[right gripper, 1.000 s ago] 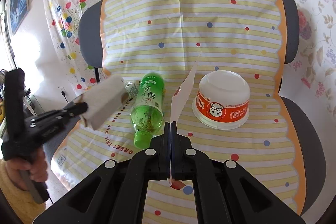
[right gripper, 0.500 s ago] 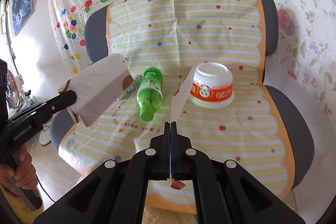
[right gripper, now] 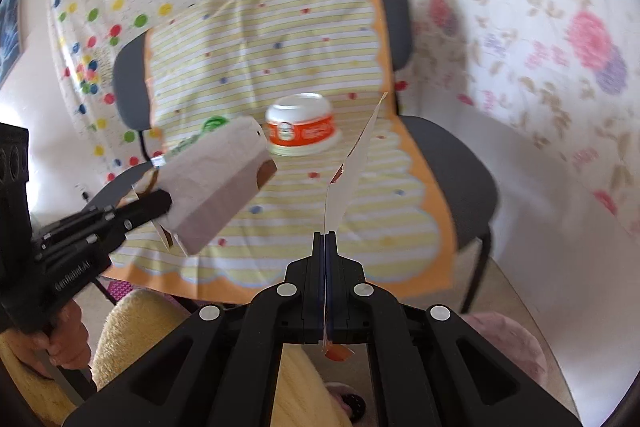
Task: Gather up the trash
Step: 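Carry the red bag and napkin to the bin and open both tools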
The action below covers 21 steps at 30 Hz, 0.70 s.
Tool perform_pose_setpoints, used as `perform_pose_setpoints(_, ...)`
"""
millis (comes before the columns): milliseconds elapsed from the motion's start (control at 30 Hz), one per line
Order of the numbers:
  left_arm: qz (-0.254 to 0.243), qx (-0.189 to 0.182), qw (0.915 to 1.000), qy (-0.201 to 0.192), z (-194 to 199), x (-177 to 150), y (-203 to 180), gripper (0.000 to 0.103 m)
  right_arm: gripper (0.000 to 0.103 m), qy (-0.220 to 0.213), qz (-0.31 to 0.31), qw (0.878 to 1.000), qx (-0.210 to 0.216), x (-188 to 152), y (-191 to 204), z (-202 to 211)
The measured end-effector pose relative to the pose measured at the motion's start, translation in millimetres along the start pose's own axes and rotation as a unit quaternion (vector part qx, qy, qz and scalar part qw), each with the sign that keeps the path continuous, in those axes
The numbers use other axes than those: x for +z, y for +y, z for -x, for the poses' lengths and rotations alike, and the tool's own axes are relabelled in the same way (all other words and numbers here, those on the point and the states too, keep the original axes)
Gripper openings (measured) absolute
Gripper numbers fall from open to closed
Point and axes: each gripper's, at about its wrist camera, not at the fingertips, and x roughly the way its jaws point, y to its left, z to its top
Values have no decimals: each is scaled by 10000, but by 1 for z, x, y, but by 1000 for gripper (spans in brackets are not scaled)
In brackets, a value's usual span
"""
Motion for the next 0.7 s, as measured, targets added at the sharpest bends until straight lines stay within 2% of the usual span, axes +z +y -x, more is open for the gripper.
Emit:
perform_pose_setpoints(167, -380, -420, 9979, -313, 6, 28, -44, 0, 1, -48, -327, 9985, -445, -17, -36, 30)
perform_pose_setpoints(300, -494, -650, 9959, -392, 6, 36, -71, 0, 1, -103, -545, 9956, -752, -32, -58, 50)
perform_pose_setpoints(600, -558, -1076, 9911, 557, -47, -24, -102, 0, 1, 237, -869, 9868, -1345, -77, -99, 51)
perform_pose_setpoints(700, -595, -1177, 9878, 825, -62, -39, -107, 0, 6, 502, -1047, 9832, -1410, -93, -114, 37)
